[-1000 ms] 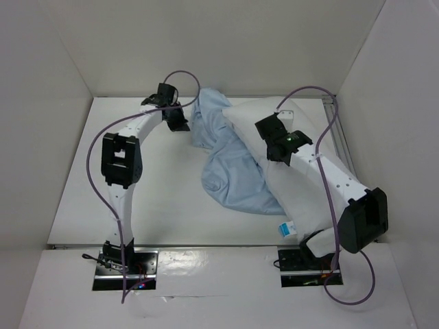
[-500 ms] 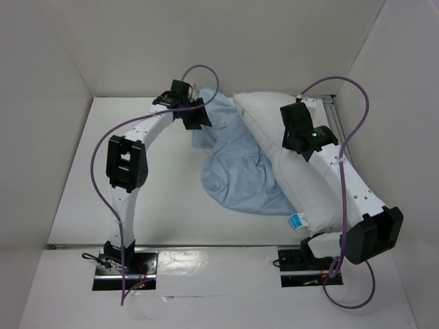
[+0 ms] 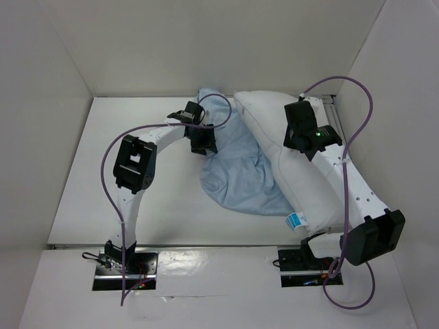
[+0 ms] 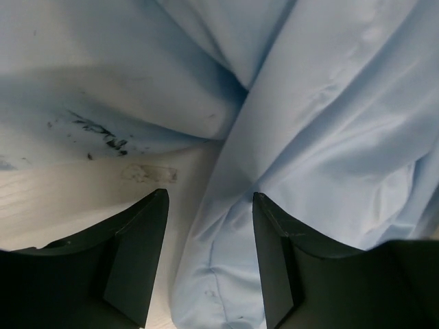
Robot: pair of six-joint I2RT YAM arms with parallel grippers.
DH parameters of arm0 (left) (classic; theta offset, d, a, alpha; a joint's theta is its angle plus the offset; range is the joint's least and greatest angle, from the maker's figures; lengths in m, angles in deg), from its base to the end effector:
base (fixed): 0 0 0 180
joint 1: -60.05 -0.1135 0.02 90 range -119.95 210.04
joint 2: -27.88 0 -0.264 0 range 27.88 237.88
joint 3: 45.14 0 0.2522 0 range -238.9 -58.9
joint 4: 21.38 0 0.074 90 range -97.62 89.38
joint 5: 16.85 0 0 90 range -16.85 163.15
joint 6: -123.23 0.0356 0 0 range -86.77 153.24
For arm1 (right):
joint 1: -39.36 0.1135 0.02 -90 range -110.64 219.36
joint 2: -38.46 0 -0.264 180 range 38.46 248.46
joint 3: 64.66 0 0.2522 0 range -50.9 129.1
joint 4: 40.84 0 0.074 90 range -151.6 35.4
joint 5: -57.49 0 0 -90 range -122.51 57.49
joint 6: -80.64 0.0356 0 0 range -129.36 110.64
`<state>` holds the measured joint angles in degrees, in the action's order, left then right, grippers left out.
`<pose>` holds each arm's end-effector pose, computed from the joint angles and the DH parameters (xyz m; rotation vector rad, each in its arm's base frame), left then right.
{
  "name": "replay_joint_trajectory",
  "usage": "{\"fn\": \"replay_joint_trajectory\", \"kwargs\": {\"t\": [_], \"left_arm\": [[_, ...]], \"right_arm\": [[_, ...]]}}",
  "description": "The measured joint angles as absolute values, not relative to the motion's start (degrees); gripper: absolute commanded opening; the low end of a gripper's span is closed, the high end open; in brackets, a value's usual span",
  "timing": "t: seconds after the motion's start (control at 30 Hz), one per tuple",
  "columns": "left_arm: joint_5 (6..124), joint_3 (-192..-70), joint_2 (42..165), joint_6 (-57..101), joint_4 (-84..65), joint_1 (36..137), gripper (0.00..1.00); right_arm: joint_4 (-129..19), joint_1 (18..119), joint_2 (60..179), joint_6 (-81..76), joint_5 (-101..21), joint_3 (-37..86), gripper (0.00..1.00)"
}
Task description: Put the pillow into the pillowcase
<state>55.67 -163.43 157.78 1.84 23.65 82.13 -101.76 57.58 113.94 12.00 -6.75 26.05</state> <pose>0.4554 -0.1963 0.1751 -0.0939 2.6652 -0.7249 0.2625 0.0701 0.3594 0.2732 2.2607 -0.1753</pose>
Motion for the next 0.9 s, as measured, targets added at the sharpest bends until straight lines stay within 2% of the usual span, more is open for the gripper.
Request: {"fn": "replay_joint_trajectory", "kwargs": {"t": [0.27, 0.33, 0.37, 0.43, 0.5, 0.73, 0.9], "left_arm": [[58.5, -162.0, 157.5, 1.9, 22.5, 82.3, 0.67], [58.3, -162.0, 157.5, 2.0, 22.3, 82.3, 0.64], [58.2, -162.0, 157.5, 2.1, 22.3, 82.3, 0.59], [57.7, -162.0, 157.5, 2.3, 22.4, 82.3, 0.33], [56.7, -162.0, 157.5, 2.8, 22.4, 82.3, 0.02], [54.6, -162.0, 156.6, 3.0, 22.8, 81.9, 0.00], [53.0, -162.0, 150.2, 2.8, 24.0, 80.2, 0.00]], "right_arm": [[-101.8, 57.5, 113.9, 12.0, -7.5, 26.0, 0.00], [-101.8, 57.5, 113.9, 12.0, -7.6, 26.0, 0.00], [-101.8, 57.5, 113.9, 12.0, -7.7, 26.0, 0.00], [-101.8, 57.5, 113.8, 12.0, -7.7, 26.0, 0.00], [-101.8, 57.5, 113.6, 12.0, -7.8, 26.0, 0.00], [-101.8, 57.2, 113.3, 12.0, -7.9, 26.0, 0.00], [-102.2, 57.1, 113.2, 12.0, -7.1, 27.0, 0.00]]}}
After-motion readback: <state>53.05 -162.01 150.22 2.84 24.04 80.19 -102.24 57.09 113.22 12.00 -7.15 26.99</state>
